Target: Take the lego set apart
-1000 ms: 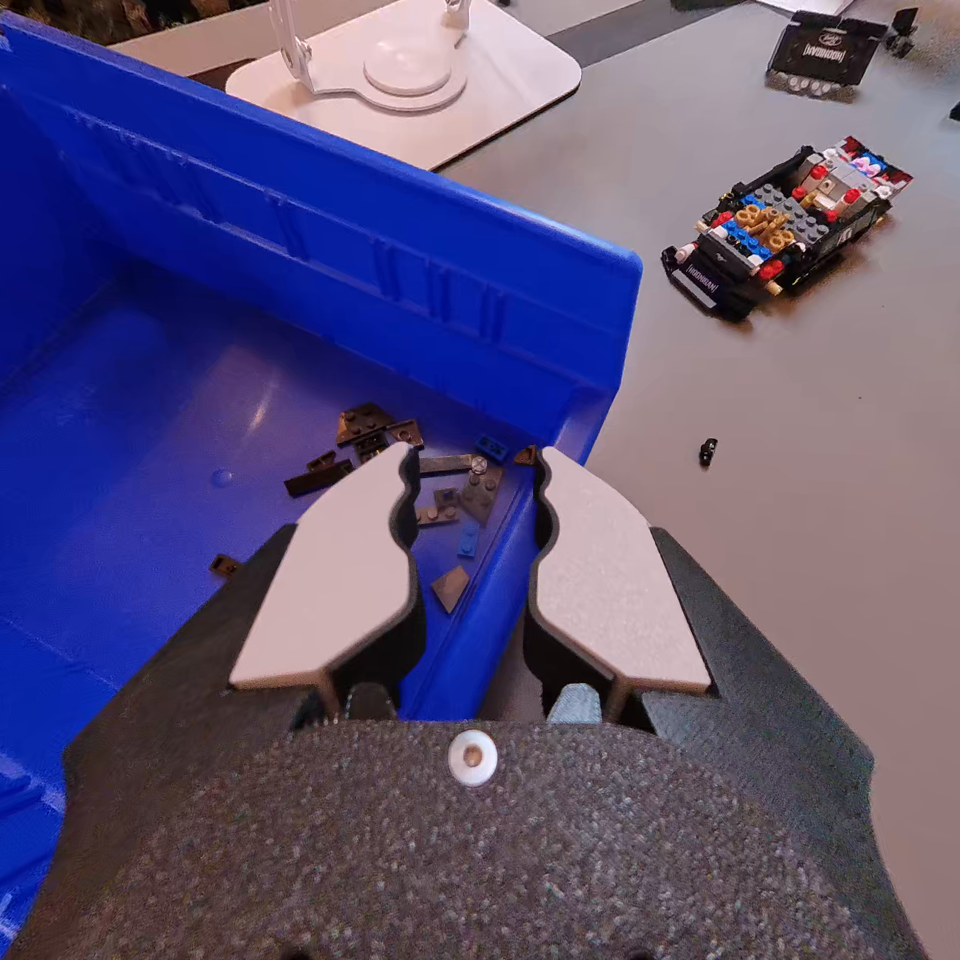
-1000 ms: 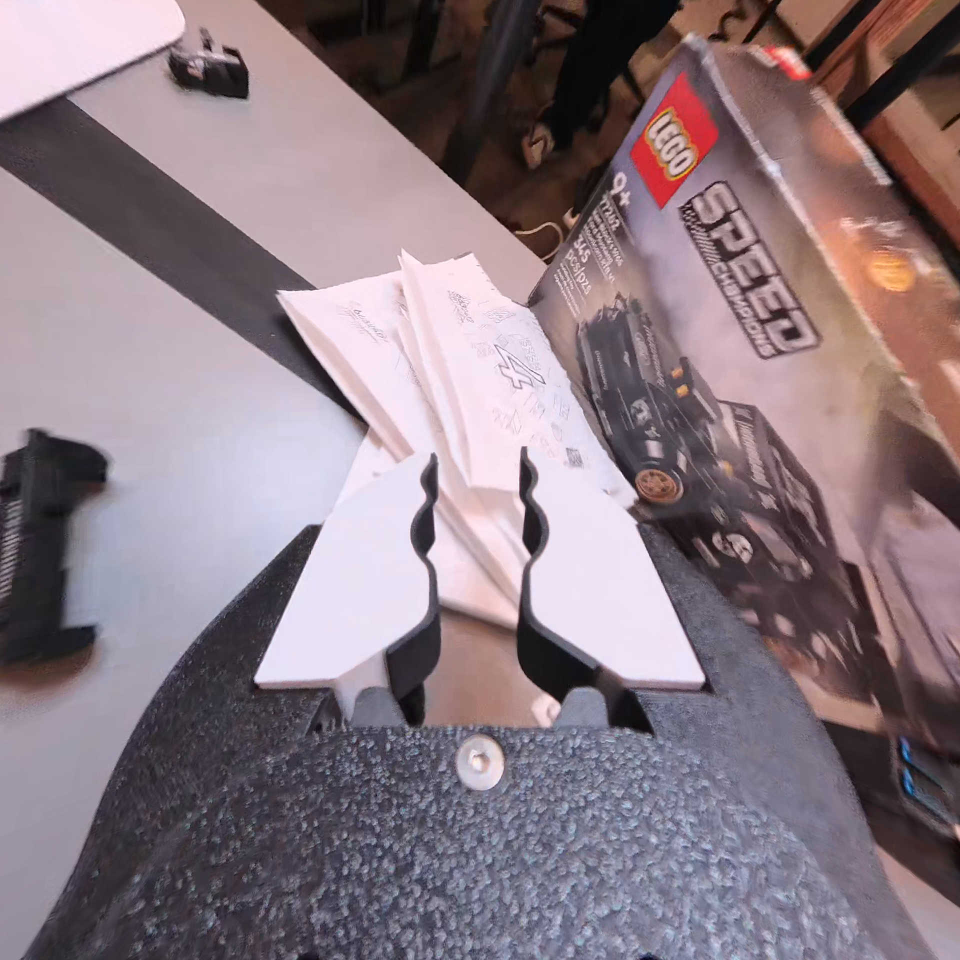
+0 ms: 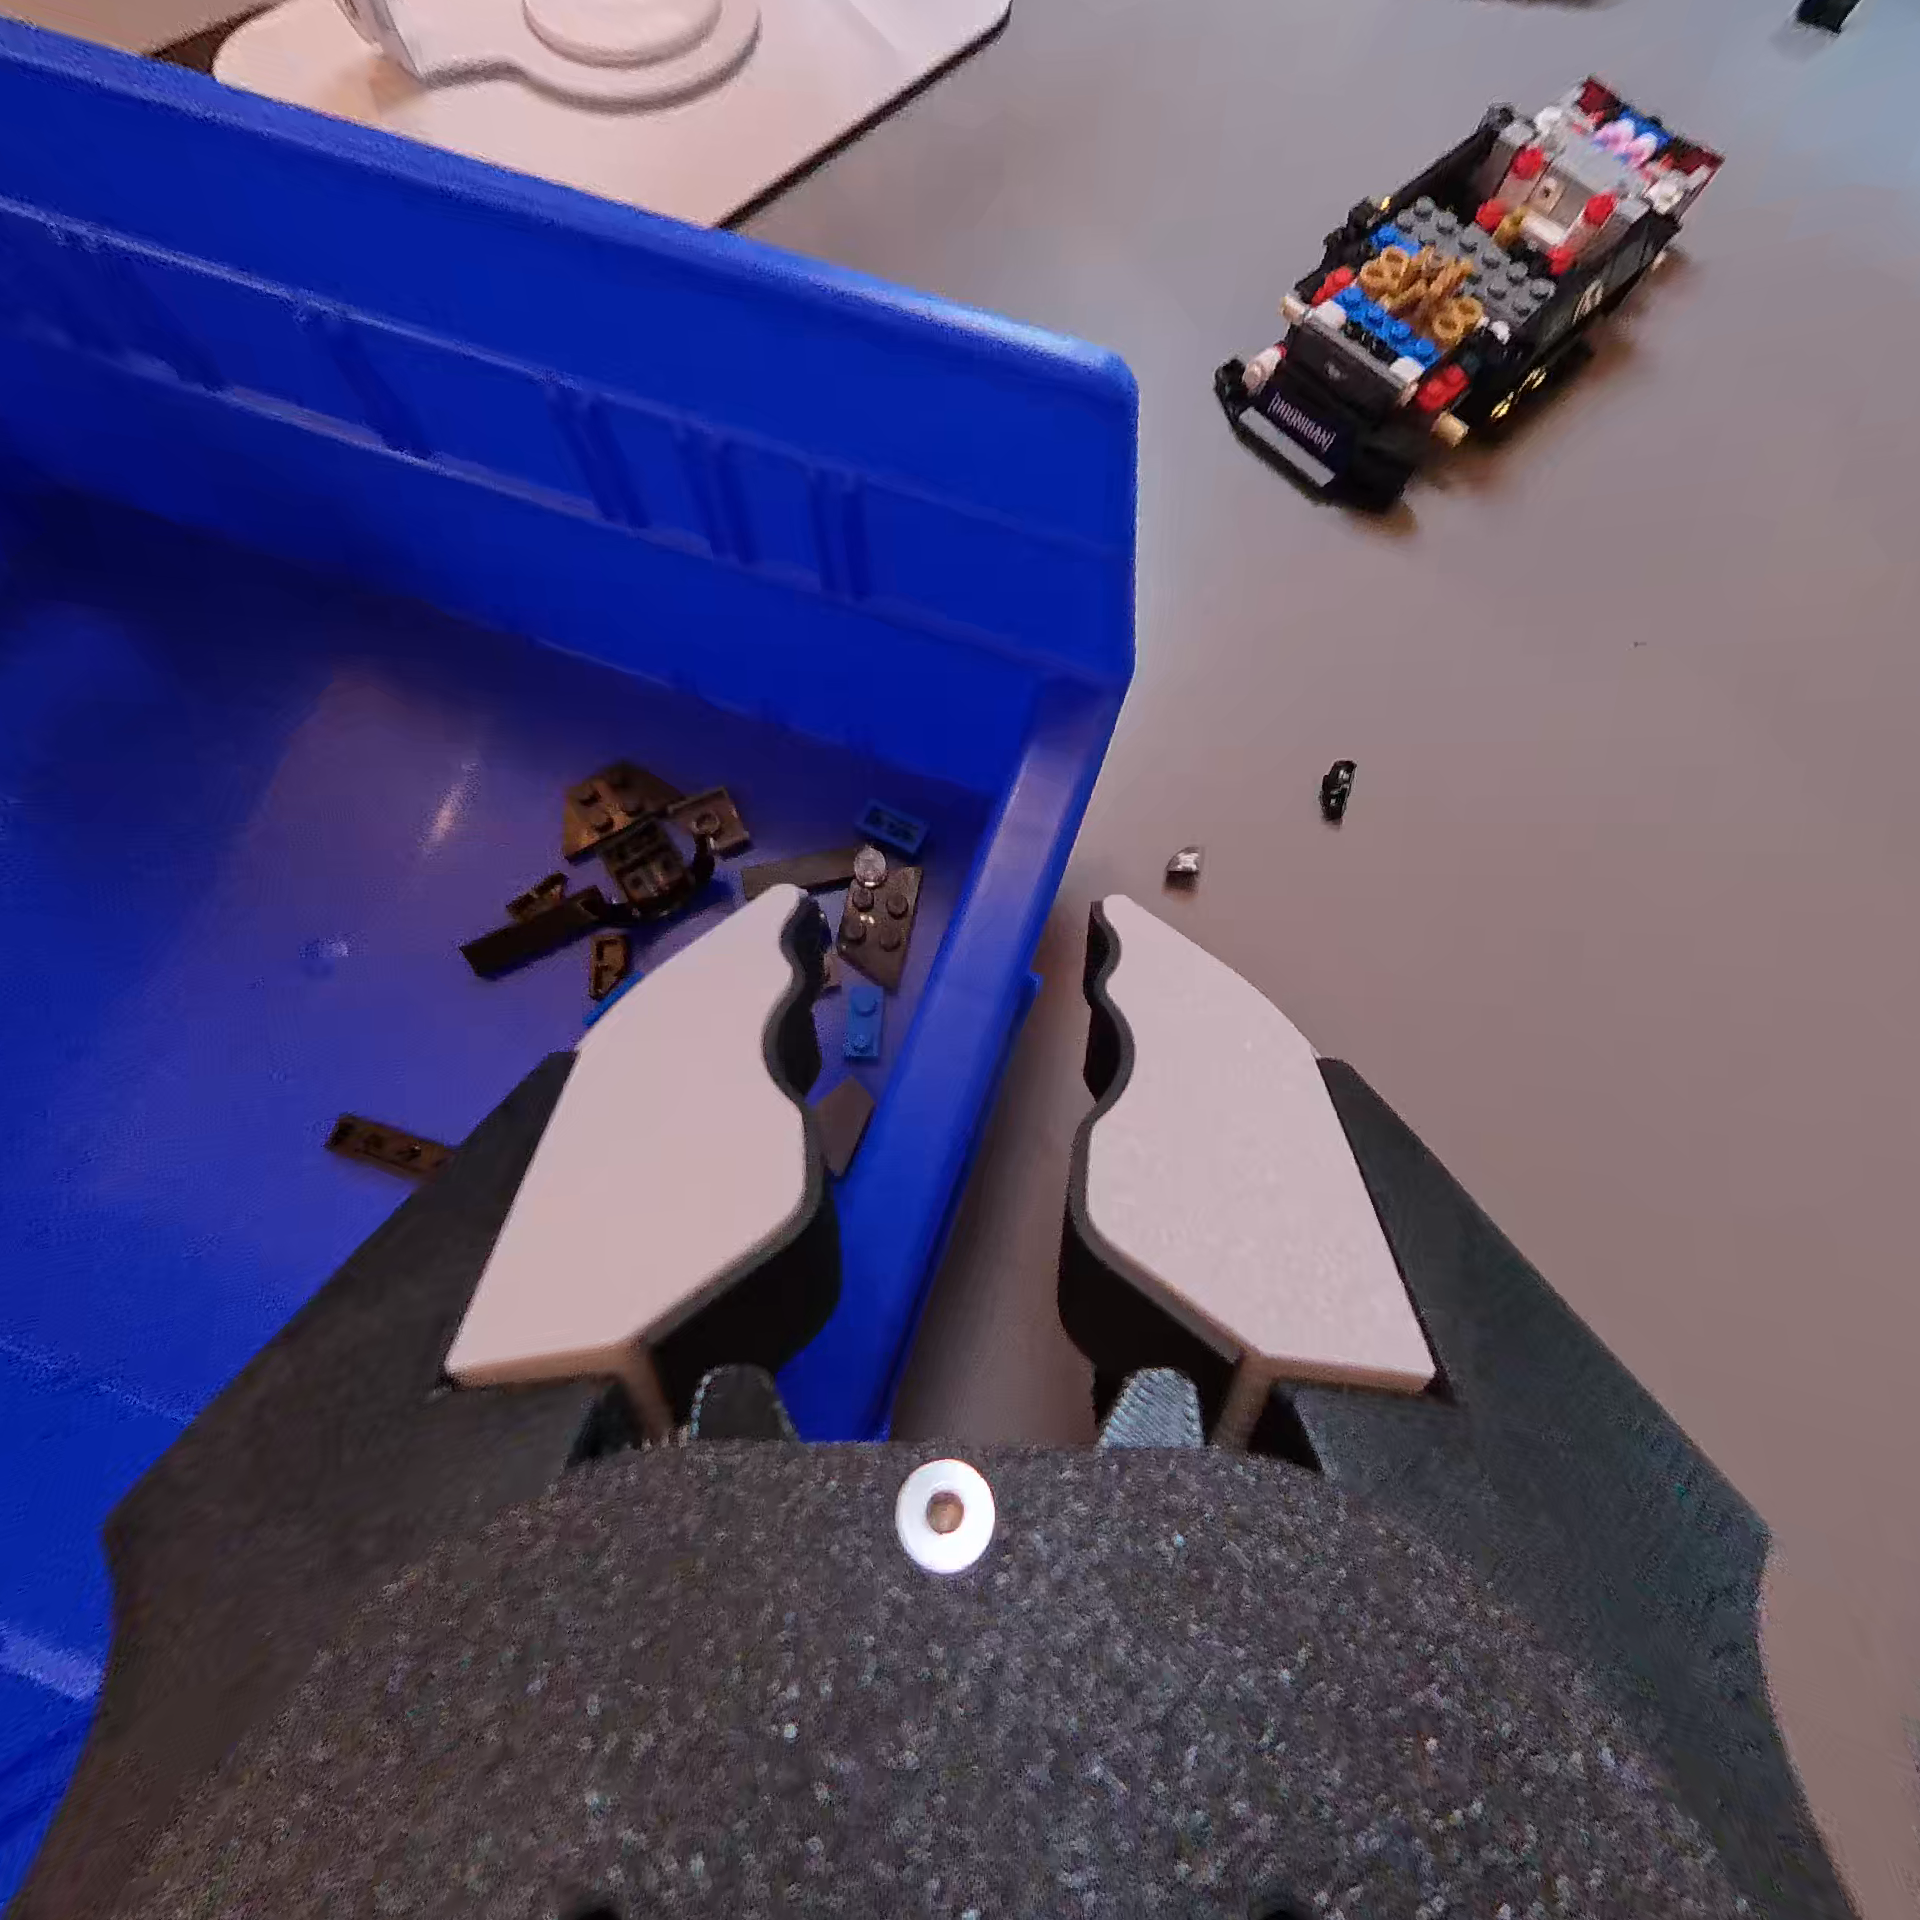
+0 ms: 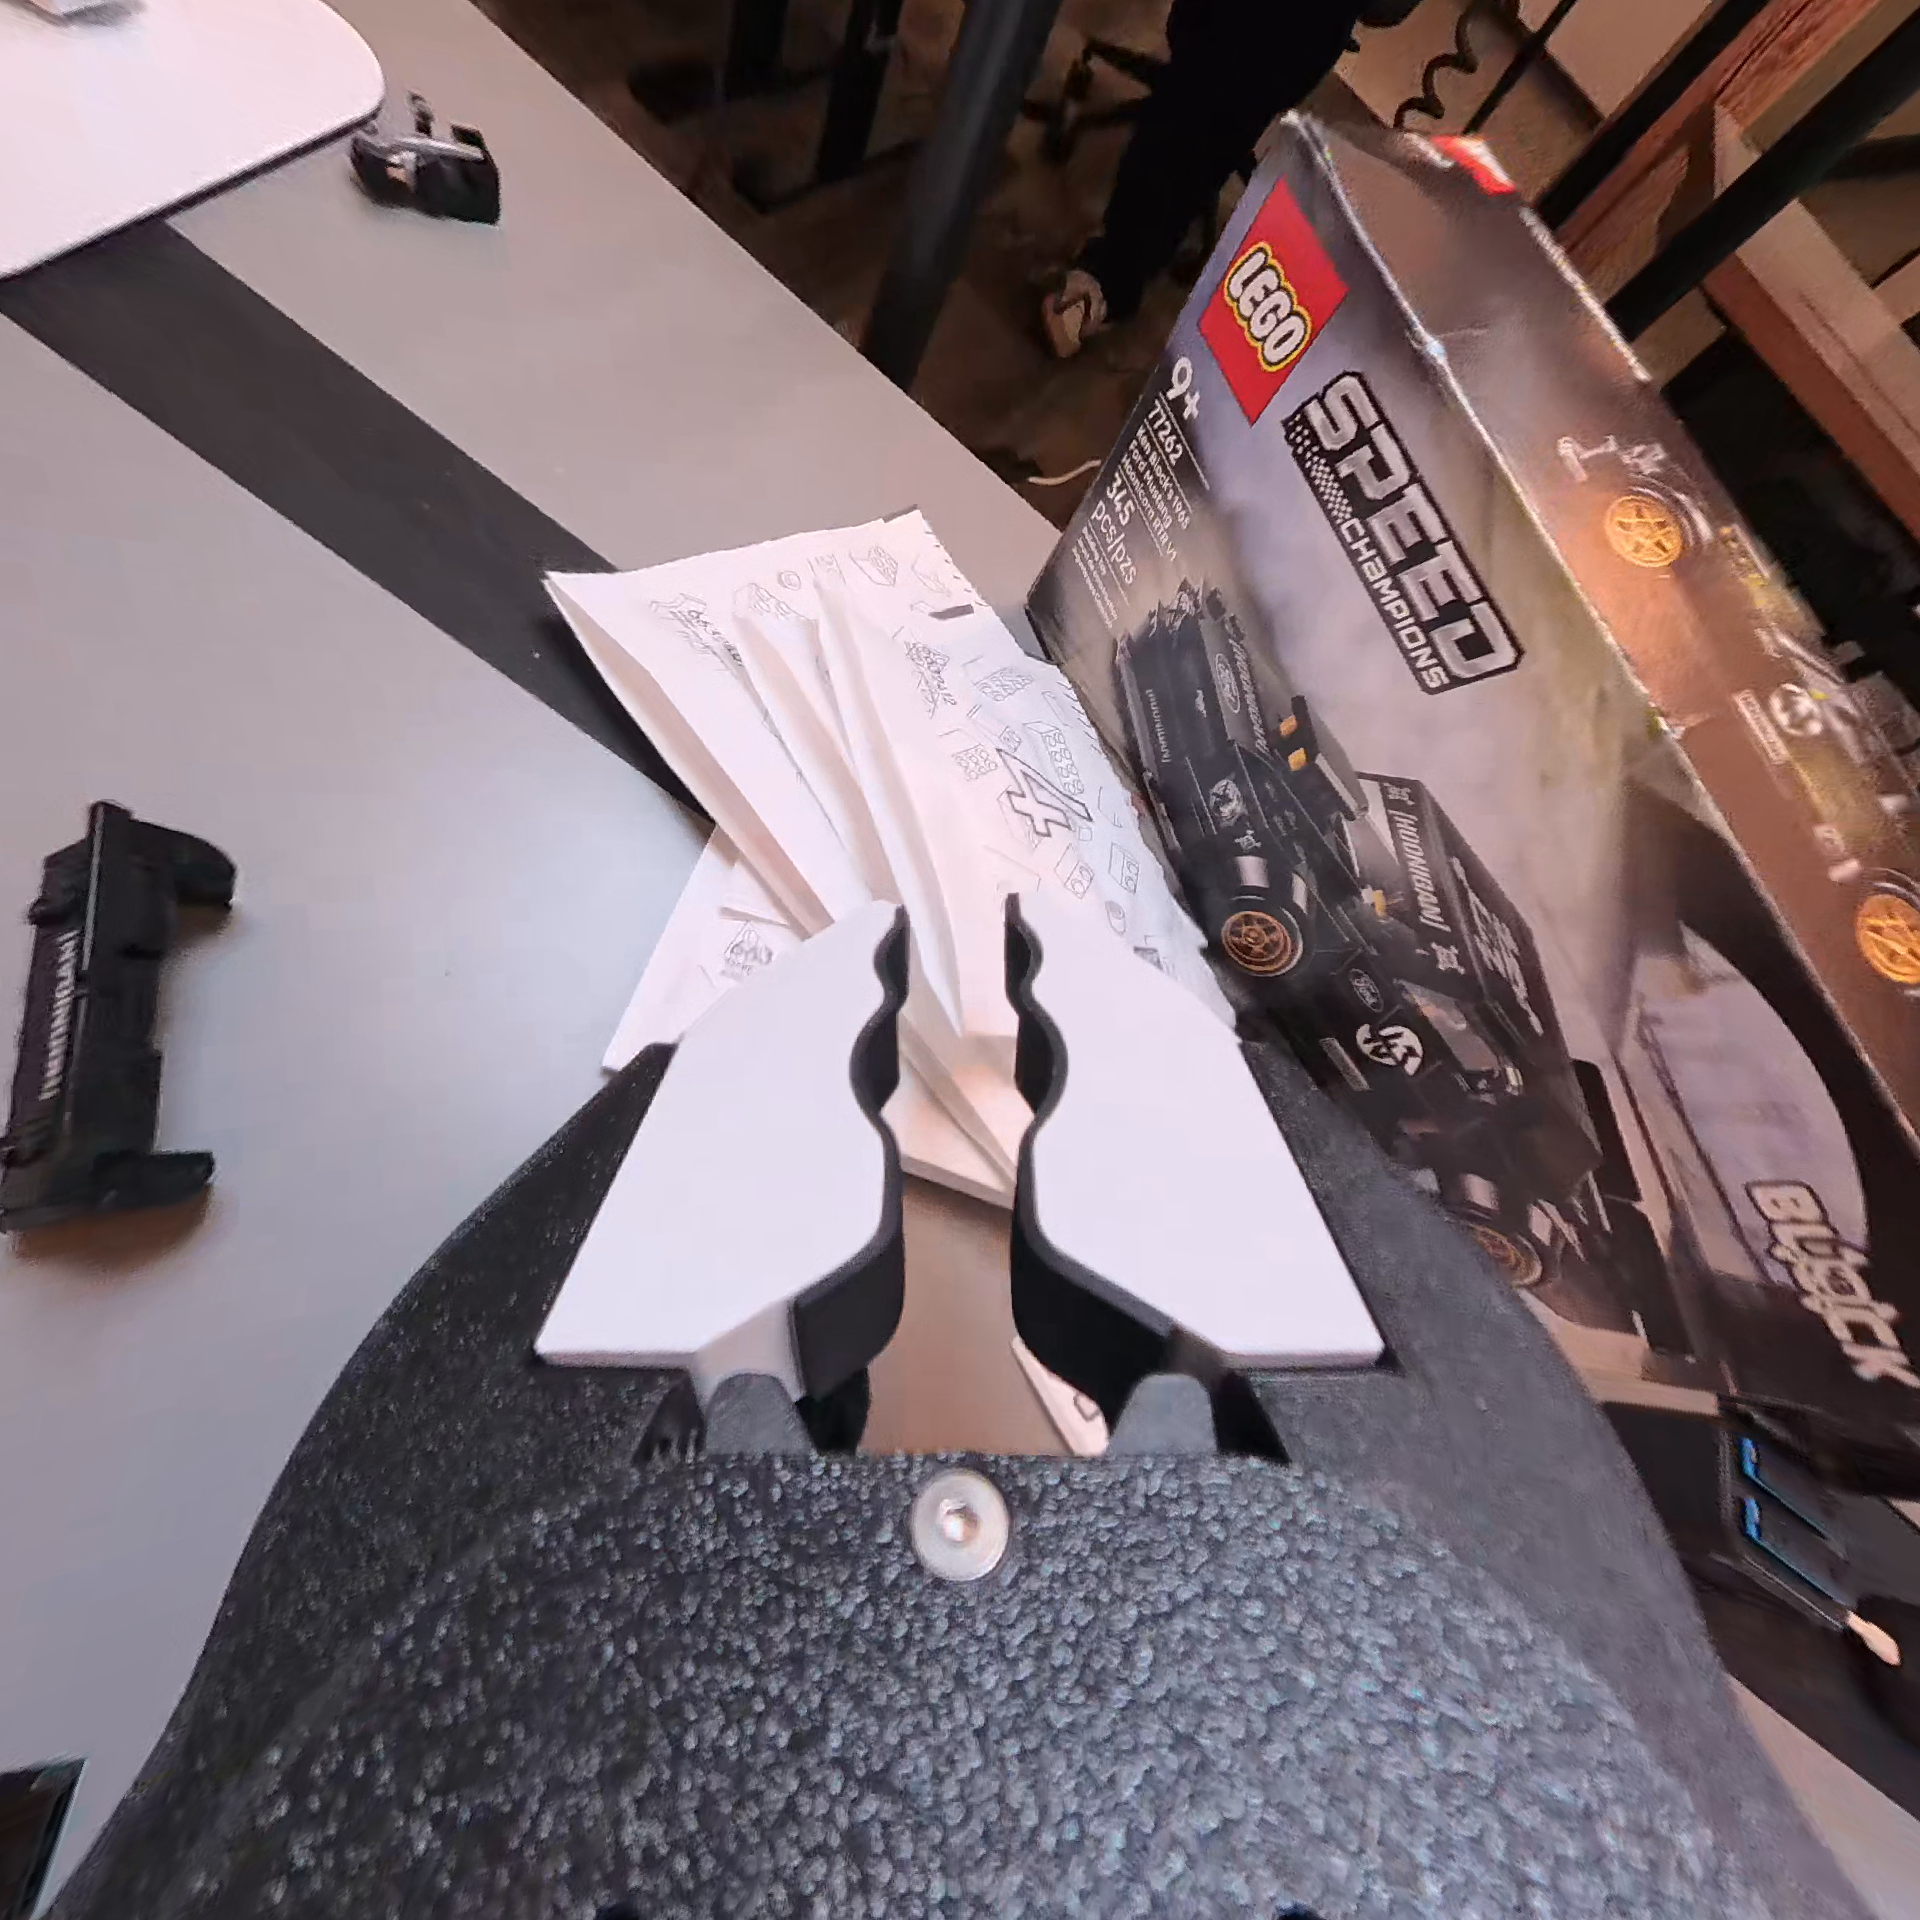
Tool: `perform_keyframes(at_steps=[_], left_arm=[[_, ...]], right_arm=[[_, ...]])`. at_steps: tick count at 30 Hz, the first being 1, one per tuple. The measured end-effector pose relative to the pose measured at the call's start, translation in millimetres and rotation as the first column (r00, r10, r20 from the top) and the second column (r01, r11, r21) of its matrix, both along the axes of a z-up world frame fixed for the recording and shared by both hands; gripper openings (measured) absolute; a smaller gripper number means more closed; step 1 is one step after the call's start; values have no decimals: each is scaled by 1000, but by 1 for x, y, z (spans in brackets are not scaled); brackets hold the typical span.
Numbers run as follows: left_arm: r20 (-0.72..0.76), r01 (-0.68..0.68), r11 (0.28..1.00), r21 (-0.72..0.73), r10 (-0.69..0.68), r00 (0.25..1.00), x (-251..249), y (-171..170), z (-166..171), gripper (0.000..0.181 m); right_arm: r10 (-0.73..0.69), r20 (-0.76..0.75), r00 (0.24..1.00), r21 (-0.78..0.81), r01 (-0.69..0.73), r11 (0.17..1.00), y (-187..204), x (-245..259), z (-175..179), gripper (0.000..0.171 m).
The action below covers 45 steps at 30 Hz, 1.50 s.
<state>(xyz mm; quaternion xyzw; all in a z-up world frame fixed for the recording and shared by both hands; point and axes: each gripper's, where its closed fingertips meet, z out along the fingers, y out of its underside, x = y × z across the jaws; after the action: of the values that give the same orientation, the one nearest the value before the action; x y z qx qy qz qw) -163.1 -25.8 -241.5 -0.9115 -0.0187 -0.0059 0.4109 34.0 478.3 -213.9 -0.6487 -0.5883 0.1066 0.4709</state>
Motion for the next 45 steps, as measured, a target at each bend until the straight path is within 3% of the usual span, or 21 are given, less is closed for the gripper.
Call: perform_keyframes(at_steps=[10, 15, 21, 23, 26, 30, 33, 38, 41, 43, 45], left_arm=[[-26, -11, 996, 90, 13, 1000, -3, 4, 13, 48], [-45, -5, 984, 176, 13, 999, -2, 9, 28, 48], [-80, 181, 947, 266, -165, 983, 37, 18, 44, 30], [-60, 275, 935, 222, -268, 961, 60, 21, 33, 28], [-33, 312, 944, 107, -310, 950, 79, 28, 6, 29], [60, 298, 954, -26, -296, 953, 97, 39, -29, 31], [26, 275, 959, -69, -274, 961, 97, 49, -41, 30], [24, 327, 940, -93, -327, 945, 106, 49, -45, 6], [21, 365, 926, -99, -365, 931, 110, 45, -44, 4], [-56, 400, 916, -36, -401, 914, 110, 44, -30, 4], [-162, 334, 941, 44, -324, 932, 87, 44, -1, 4]], right_arm=[[-19, -3, 1000, 60, 19, 998, -7, 10, 0, 22], [-13, -125, 992, 78, 23, 997, -26, 11, 11, 22], [171, -267, 948, 16, -174, 985, -133, 7, 39, 21], [242, -273, 931, -43, -263, 964, -181, 5, 37, 20], [329, -252, 910, -118, -366, 923, -248, 3, 28, 20], [419, -248, 874, -189, -468, 863, -321, 2, 22, 19], [448, -273, 851, -229, -510, 829, -354, 4, 25, 18], [421, -308, 853, -242, -498, 833, -362, 11, 24, 17], [376, -346, 859, -279, -477, 833, -355, 13, 20, 16], [354, -376, 856, -301, -474, 828, -353, 14, 21, 16], [343, -387, 856, -304, -469, 829, -350, 15, 22, 15]])
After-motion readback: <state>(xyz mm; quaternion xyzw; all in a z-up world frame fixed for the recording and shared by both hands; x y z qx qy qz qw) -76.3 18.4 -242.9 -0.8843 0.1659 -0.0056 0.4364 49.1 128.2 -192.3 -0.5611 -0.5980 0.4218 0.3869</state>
